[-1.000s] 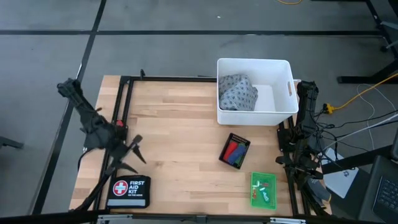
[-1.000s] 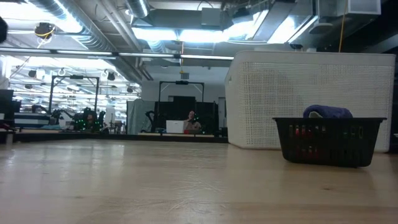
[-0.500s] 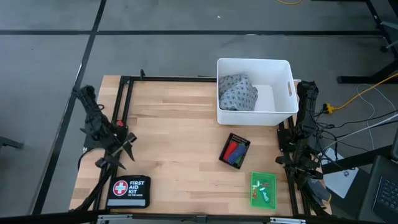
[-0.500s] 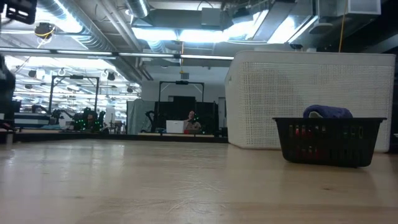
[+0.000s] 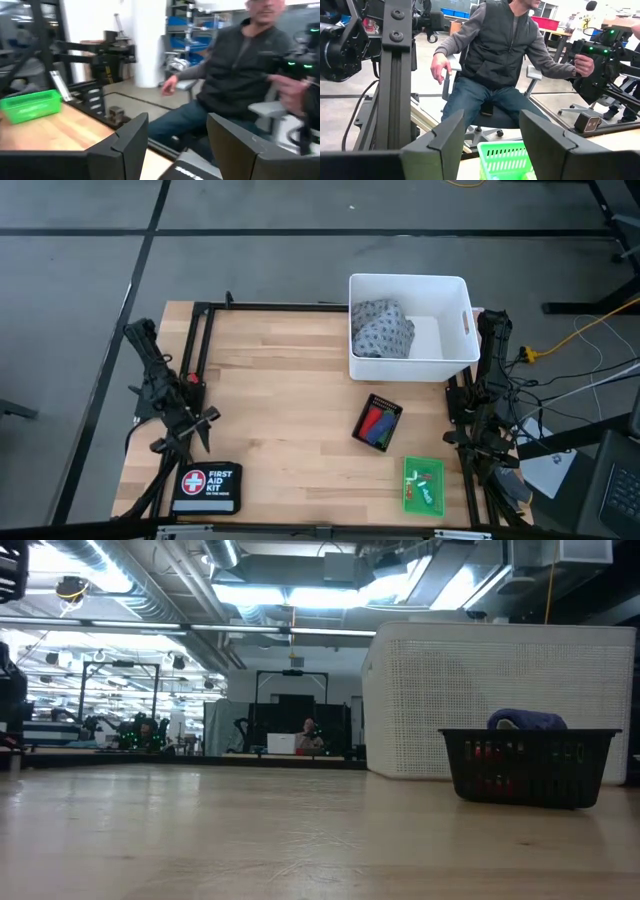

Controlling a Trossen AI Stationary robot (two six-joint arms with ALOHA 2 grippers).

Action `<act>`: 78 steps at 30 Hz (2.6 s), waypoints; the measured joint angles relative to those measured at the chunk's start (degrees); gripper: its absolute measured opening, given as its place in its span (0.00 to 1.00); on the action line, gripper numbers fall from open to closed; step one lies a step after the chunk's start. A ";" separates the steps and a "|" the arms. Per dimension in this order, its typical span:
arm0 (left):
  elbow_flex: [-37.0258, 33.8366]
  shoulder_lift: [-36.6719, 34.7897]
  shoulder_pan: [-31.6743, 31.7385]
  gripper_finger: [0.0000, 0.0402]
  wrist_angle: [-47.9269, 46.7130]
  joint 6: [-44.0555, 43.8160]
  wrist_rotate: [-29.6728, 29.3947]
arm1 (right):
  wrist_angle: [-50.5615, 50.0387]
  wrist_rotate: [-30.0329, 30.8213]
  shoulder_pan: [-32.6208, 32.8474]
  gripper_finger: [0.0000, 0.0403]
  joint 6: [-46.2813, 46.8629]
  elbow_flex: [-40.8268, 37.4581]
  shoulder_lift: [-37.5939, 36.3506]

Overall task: Pick & place medical supplies in basket/bin
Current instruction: Return to Home Position

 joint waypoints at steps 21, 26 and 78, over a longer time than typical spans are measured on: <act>-0.20 9.70 -0.08 0.49 -0.14 9.45 1.66 | 0.00 0.21 0.00 0.47 0.01 0.00 0.00; -0.22 9.70 -0.08 0.49 -0.08 17.69 1.52 | -0.01 0.21 0.00 0.47 0.02 0.00 0.00; -0.26 9.70 -0.08 0.49 0.36 17.00 1.59 | -0.02 0.16 0.00 0.47 0.01 0.00 0.02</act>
